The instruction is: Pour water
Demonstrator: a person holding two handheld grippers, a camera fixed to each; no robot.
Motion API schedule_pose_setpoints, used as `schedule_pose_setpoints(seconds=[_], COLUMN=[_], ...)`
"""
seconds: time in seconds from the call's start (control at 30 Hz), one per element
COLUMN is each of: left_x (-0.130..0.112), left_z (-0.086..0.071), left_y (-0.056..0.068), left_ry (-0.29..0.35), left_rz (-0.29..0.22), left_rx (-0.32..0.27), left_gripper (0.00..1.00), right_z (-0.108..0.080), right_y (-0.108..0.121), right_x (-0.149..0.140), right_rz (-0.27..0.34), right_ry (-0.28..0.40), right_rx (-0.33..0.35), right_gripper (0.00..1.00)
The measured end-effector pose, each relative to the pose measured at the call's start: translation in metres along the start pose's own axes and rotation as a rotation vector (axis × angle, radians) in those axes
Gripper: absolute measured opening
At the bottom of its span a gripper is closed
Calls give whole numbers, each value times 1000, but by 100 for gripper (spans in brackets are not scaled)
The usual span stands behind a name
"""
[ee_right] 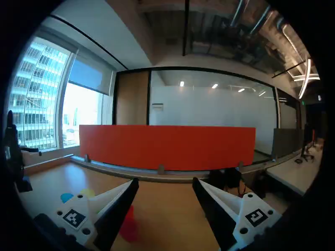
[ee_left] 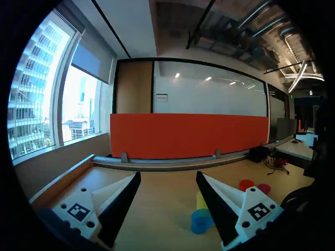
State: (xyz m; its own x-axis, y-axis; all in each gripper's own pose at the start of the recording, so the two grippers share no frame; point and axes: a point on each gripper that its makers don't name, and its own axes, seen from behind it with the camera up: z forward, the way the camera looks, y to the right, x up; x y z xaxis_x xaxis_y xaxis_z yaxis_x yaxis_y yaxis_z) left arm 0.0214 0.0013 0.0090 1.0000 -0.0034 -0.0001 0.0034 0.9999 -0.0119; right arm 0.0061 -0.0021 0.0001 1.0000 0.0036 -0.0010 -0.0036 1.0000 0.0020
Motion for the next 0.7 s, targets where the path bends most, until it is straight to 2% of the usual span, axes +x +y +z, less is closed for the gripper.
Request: schedule_pose_setpoints(seconds=[0.17, 0.47, 0.7], left_x=[31, 79, 95], left_z=[6, 9, 10], left_y=[2, 14, 24], left_ry=[14, 32, 39], left_rz=[-5, 32, 36], left_rx=[-27, -85, -129], left_gripper=[98, 98, 98], right_z=[2, 4, 5], right_y=[-8, -12, -14], right_x=[33, 76, 76], right_rz=[20, 13, 12], right_ry=[6, 19, 12], right_rx=[17, 36, 58], right_gripper=[100, 100, 100])
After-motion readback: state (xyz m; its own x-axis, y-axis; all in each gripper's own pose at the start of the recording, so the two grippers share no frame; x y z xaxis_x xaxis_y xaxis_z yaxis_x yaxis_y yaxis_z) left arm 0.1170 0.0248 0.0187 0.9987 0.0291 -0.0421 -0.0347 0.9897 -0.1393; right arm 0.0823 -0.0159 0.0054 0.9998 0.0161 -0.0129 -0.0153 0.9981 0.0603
